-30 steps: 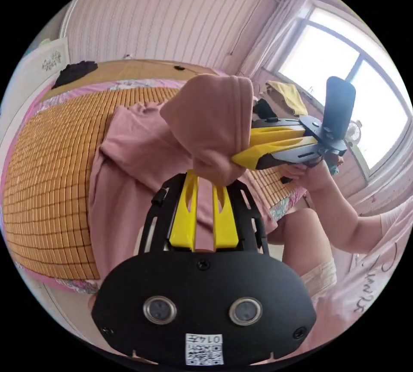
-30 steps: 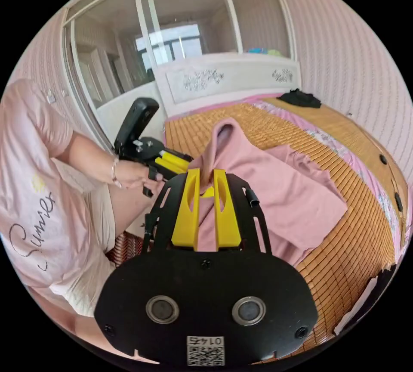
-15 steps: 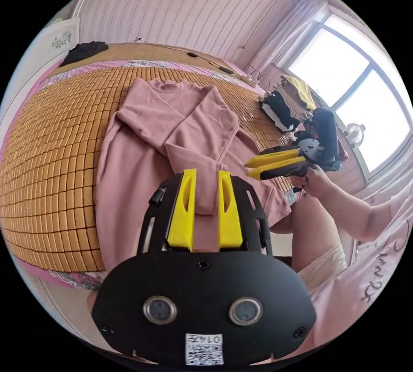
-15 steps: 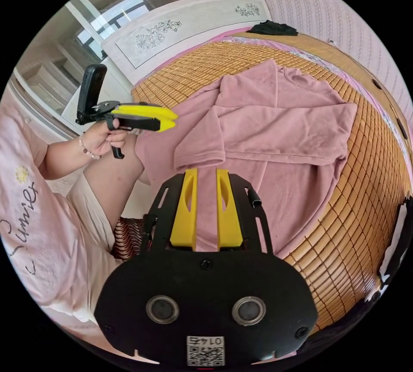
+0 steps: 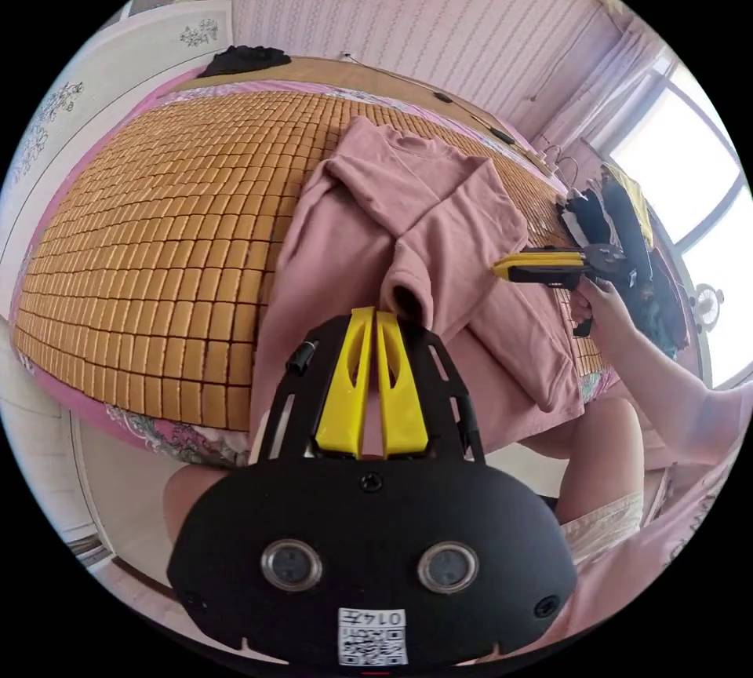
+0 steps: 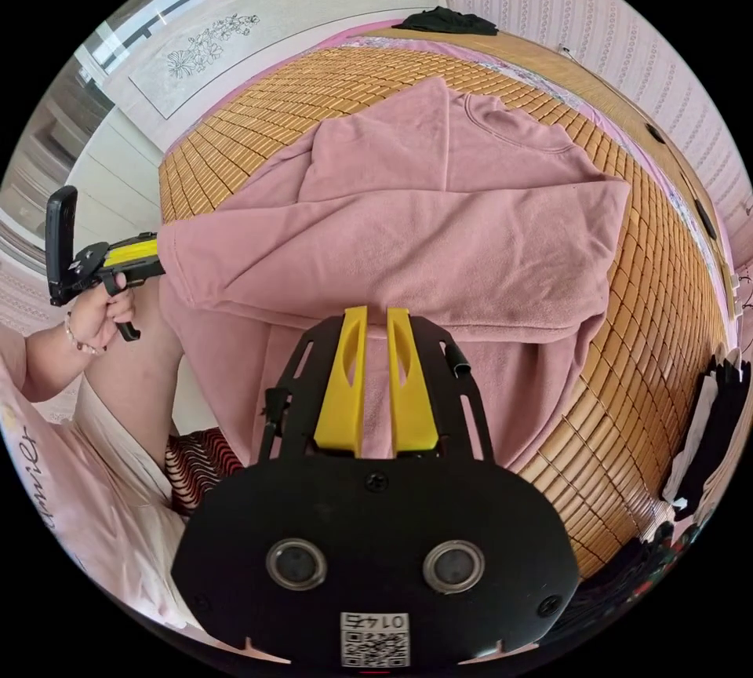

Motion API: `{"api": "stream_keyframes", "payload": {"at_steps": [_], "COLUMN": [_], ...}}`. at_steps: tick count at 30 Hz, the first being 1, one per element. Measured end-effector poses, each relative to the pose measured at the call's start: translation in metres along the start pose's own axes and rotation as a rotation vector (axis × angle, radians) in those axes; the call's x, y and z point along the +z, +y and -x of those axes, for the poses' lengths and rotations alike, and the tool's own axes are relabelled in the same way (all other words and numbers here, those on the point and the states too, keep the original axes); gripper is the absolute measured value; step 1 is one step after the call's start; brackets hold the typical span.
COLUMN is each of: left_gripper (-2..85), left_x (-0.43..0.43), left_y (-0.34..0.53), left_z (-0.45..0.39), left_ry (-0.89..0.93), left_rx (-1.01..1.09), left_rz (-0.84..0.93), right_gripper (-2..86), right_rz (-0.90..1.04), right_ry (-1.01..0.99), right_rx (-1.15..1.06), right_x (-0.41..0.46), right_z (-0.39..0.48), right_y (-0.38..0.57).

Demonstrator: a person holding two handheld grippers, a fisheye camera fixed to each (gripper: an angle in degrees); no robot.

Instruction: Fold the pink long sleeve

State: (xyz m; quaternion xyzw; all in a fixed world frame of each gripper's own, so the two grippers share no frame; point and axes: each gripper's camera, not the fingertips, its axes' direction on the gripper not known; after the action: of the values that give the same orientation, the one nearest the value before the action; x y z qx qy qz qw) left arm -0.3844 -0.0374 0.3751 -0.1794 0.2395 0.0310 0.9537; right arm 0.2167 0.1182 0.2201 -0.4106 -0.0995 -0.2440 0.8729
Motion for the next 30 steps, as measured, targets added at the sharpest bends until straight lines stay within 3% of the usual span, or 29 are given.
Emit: {"api": "stream_keyframes", "payload": {"at_steps": [4, 8, 13, 16, 18, 22, 23, 27, 30], "left_gripper": [-0.4, 2.7, 4.5, 6.8, 8.6, 12.6, 12.6, 7.3, 1.9], "left_x": [-0.035, -0.044, -0.016, 0.011, 0.033, 0.079, 0.096, 0.082, 0.042], "left_y": [-0.013, -0.081, -0.189, -0.25, -0.288, -0.325, -0.331, -0.341, -0.346], "left_z": [0.041, 0.058, 0.041, 0.03, 0.019, 0.021, 0.026, 0.034, 0.041], "left_ry": [-0.03, -0.007, 0.081, 0.127, 0.022, -0.048, -0.062, -0.069, 0.072], "left_rx": [-0.019, 0.093, 0.178, 0.159, 0.201, 0.173, 0.141, 0.137, 0.115], "left_rz": [-0.041, -0.097, -0.133, -0.116, -0.085, 0.075, 0.168, 0.18, 0.075], "right_gripper": [9.1, 10.9, 13.8, 10.7, 5.5, 4.1, 4.0, 3.8, 3.5], "right_rz": [-0.098, -0.12, -0.151, -0.136, -0.072, -0.201, -0.187, -0.13, -0.147], "right_ry": [0.056, 0.201, 0.151, 0.099, 0.032, -0.036, -0.093, -0.076, -0.036], "right_rx": [0.021, 0.11, 0.308, 0.449, 0.49, 0.668, 0.706, 0.676, 0.58], "right_x": [-0.028, -0.039, -0.034, -0.02, -0.011, -0.029, -0.022, -0.017, -0.038], "right_z": [-0.042, -0.113, -0.198, -0.247, -0.271, -0.323, -0.336, -0.344, -0.337], "right_y": [-0.003, -0.035, -0.089, -0.111, -0.118, -0.1, -0.094, -0.093, -0.099]}}
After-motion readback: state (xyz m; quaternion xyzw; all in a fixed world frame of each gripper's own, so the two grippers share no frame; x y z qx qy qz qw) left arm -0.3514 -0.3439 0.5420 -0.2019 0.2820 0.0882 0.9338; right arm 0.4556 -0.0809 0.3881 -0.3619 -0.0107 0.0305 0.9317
